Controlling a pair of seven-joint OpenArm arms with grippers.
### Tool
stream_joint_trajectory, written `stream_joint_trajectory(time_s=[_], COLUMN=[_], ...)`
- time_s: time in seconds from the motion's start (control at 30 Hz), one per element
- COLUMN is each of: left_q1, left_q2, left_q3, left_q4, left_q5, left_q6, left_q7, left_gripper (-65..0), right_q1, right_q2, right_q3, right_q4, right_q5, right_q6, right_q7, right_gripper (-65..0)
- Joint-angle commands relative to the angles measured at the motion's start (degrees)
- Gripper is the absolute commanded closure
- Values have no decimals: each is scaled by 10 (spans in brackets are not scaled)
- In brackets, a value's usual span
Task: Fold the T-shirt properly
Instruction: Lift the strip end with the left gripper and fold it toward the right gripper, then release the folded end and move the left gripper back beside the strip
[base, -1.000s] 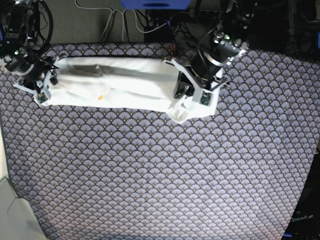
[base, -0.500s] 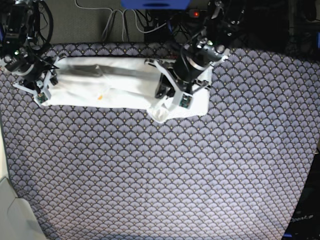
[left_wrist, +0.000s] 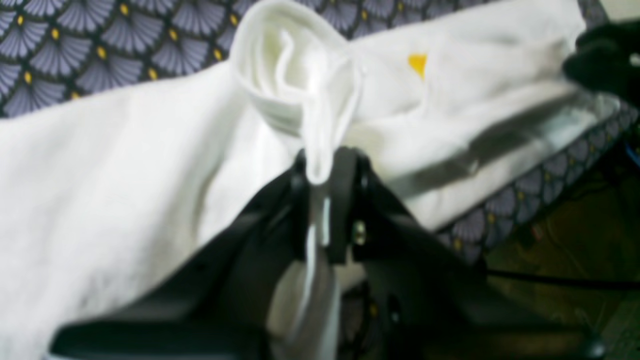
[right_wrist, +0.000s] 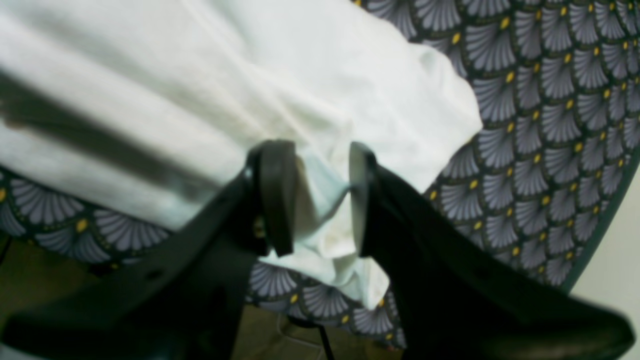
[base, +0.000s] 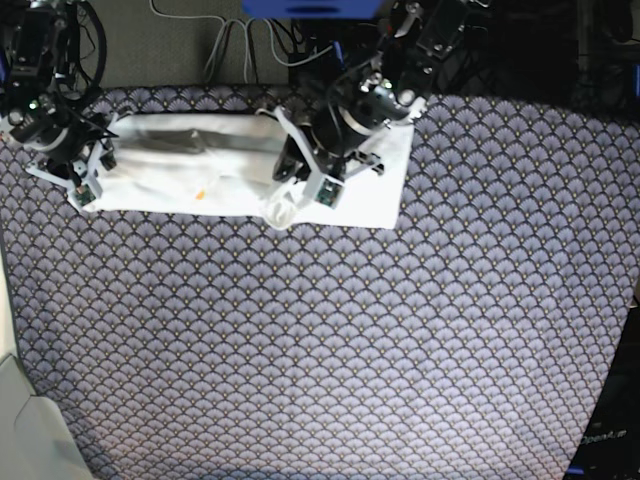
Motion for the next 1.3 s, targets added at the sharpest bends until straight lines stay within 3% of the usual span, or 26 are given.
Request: stream_joint_trajectory(time_s=[0.0,0.3,0.37,0.5,0.57,0.87,1.0,1.13,1.27], left_q1=[-4,-6,-6,-3,-2,1,12,40,49], left_q2=[3,15,16,24,25,19,-1,3,-1], left_q3=[1,1,1,1,1,-6,-63,-187,-268], left_q4=[7,7,8,12,14,64,95,113,106], left_q5=[-9,-11,-11,-11,-11,-11,-11,-11,-11], left_q6=[-3,-3,-3,-3,-3,-3,-3,-3,-6], left_q7=[-13,-10,-10,-14,-15,-15,-15,-15,-10], left_gripper=[-4,-22,-67,-227,-268,-277,-277,-277,-275], right_q1=[1,1,1,-1,-1,0,2,3,4], right_q2=[10,10,10,10,10,13,13,11,11], right_q3=[3,3,3,2,2,7,8,32,50], right_q4=[7,7,7,7,7,8,11,11,11], right_q5=[0,0,0,0,0,0,0,0,0], right_q6=[-2,-2,-2,-2,-2,-2,-2,-2,-2], right_q7=[6,6,6,6,6,9,10,10,8], right_gripper=[-196,-199,-199,-200,-198,-197,-197,-196,-196])
